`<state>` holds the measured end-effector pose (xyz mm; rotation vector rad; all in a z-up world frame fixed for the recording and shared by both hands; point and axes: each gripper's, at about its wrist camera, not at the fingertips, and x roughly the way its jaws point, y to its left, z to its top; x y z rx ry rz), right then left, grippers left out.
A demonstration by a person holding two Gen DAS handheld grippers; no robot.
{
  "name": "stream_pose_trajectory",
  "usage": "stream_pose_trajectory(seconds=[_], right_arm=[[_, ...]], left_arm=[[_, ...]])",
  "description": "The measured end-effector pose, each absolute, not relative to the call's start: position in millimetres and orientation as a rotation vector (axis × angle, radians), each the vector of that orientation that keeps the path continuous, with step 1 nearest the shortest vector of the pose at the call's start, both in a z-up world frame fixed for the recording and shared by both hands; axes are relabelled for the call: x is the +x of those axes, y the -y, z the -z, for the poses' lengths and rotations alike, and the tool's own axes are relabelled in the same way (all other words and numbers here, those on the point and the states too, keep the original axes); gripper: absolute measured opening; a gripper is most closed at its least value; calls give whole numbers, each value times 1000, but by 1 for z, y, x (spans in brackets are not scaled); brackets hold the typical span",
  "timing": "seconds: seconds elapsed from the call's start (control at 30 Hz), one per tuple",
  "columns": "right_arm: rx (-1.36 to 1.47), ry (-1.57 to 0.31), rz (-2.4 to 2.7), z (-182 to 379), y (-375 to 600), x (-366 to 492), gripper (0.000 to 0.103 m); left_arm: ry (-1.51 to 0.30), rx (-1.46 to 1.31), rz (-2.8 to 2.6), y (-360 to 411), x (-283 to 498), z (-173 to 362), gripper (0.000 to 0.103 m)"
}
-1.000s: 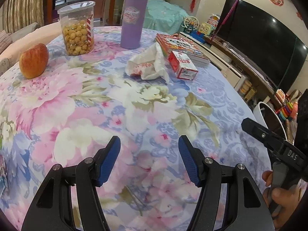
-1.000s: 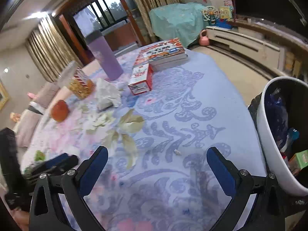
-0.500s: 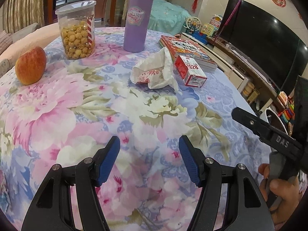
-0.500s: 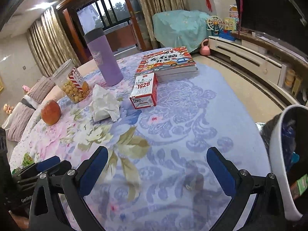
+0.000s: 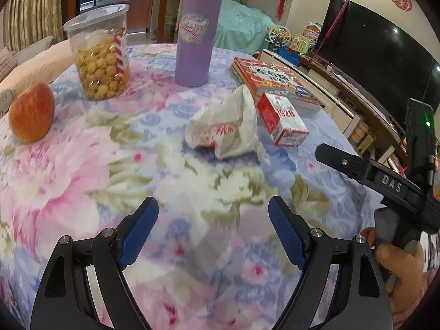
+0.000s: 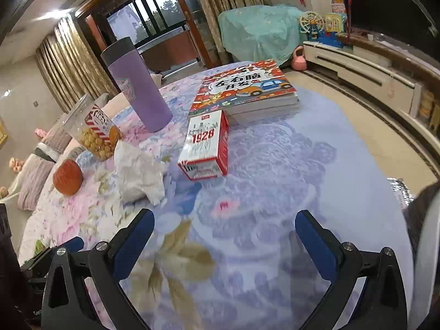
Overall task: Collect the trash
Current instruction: 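Move both open tools back over the table toward the tissue and milk carton, then grasp the crumpled white tissue with the left tool while the right tool grasps the white milk carton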
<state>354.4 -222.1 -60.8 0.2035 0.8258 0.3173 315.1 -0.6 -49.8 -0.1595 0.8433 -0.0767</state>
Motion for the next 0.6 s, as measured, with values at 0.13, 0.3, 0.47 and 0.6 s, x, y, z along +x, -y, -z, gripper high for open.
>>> stream_pose_trajectory(seconds=[0.13,0.3,0.47,0.6], right_arm=[[216,-836,-336,63,218,377,102],[185,-861,-368,67,202,405,98],[144,-909,-373,76,192,428,54],[161,-891,-377,75,205,424,53]], left_arm=[[-837,-145,83,3,328,50,84],[-841,-136,88,7,345,54,84],[-819,-107,90,15,362,53,84],[-800,-103,103,21,373,52,84]])
